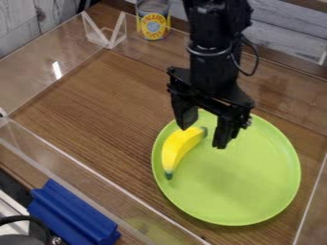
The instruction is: Remove the banana from inside the green plate and put it on the table
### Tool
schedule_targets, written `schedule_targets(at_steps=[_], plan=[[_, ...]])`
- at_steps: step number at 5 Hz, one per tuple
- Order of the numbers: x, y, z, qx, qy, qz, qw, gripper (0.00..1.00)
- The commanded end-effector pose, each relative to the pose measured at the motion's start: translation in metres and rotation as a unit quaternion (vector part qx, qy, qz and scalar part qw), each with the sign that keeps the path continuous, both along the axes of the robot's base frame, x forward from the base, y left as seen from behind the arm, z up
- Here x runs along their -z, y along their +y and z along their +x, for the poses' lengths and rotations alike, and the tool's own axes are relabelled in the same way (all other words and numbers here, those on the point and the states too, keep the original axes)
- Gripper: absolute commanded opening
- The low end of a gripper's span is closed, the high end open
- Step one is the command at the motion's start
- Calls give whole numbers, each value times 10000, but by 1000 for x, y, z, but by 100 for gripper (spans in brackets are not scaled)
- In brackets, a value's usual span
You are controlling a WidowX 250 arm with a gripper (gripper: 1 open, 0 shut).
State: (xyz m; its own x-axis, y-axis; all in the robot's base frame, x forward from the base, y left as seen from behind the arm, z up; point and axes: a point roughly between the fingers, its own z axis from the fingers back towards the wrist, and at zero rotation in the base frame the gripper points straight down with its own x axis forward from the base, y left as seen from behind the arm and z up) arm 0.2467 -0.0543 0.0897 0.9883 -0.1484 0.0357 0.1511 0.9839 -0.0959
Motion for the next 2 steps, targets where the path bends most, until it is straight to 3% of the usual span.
schedule_targets(at_steps=[1,2], plan=[[1,3,1,-29,-79,-8,10000,100],[6,5,-1,-49,-74,-3,10000,100]])
